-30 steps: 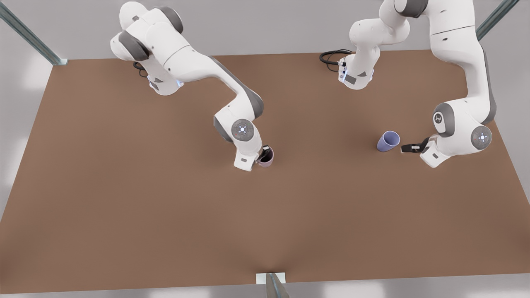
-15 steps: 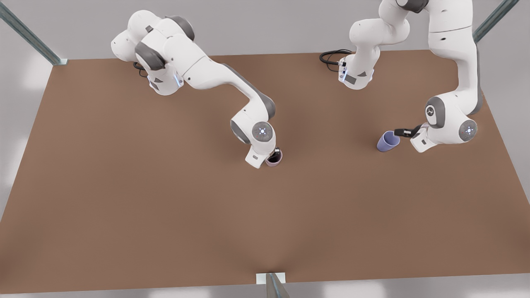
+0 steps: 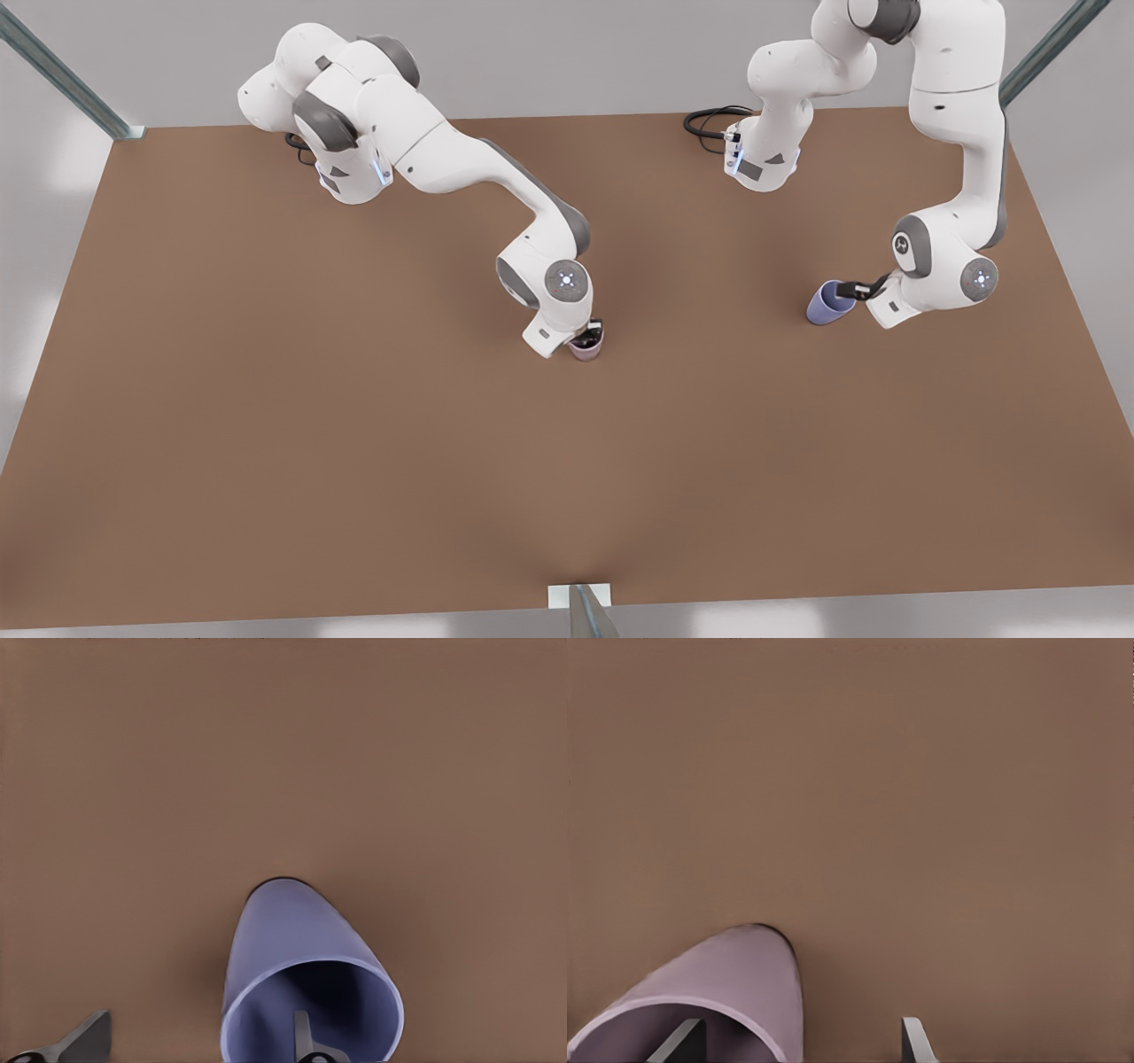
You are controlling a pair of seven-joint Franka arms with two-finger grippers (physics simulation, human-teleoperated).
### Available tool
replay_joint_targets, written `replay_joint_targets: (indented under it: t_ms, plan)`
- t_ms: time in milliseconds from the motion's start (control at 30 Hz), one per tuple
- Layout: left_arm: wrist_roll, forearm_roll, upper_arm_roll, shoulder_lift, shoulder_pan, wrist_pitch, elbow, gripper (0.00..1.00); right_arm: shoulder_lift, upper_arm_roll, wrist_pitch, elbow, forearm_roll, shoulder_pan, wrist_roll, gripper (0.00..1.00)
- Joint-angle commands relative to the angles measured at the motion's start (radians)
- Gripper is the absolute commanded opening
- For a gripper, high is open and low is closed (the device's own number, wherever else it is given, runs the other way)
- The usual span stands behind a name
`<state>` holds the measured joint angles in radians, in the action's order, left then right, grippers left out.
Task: Stack the cups, with the pink cup at the bottom and the purple cup at the top
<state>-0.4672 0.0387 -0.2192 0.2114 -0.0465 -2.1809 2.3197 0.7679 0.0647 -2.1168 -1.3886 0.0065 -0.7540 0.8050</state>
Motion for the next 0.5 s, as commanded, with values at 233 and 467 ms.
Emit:
replay_joint_targets:
  t_ms: [233,467]
  plan:
    - [-0.044,0.007,0.001,0.006,-0.003,-0.079,0.032,0.68,-0.108,-0.016,0.005,-0.024,0.049,0.018,0.053,1.00]
    - [-0.041,0.013,0.006,-0.001,-0.001,-0.033,0.030,0.43,-0.449,-0.134,0.359,-0.056,0.009,0.413,-0.760,1.00]
